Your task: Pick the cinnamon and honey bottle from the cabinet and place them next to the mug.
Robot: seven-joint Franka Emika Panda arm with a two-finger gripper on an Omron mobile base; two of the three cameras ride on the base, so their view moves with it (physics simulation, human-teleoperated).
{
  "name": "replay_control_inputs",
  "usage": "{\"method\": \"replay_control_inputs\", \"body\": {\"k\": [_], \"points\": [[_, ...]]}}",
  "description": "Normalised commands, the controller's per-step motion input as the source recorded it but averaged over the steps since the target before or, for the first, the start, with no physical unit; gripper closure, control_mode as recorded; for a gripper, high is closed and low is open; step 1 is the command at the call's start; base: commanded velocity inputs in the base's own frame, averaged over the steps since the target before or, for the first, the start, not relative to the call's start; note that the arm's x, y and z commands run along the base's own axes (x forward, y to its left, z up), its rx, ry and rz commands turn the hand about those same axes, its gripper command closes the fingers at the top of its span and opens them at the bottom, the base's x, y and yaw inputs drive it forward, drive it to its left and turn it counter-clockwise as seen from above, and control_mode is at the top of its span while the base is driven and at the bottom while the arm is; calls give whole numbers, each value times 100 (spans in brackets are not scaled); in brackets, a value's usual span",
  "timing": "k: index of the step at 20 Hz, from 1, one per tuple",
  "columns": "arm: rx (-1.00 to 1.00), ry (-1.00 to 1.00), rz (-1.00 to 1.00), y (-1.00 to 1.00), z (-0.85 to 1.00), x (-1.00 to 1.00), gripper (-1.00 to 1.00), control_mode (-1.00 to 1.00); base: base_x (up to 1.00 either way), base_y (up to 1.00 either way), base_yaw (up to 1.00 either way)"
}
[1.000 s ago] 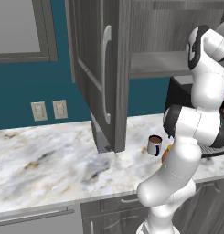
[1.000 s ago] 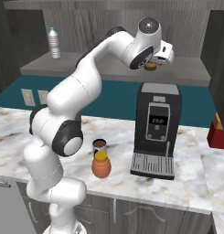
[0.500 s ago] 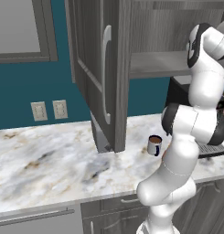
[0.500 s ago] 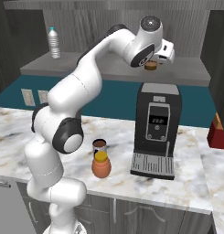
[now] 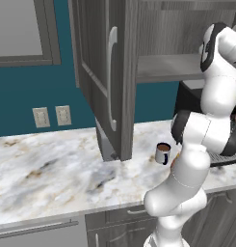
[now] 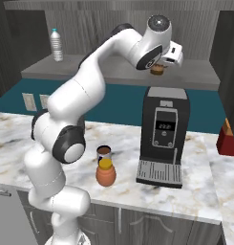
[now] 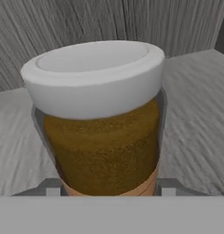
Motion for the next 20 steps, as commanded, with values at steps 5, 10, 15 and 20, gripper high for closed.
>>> {"method": "replay_control_inputs", "body": {"k": [5, 10, 15, 20], "points": [[0, 0, 0, 50, -36, -94, 100, -100, 0, 0, 0], [0, 2, 0, 97, -44, -81, 100, -100, 0, 0, 0], [0, 7, 0, 100, -84, -53, 100, -100, 0, 0, 0], [0, 10, -3, 100, -93, -58, 100, -100, 0, 0, 0]]}}
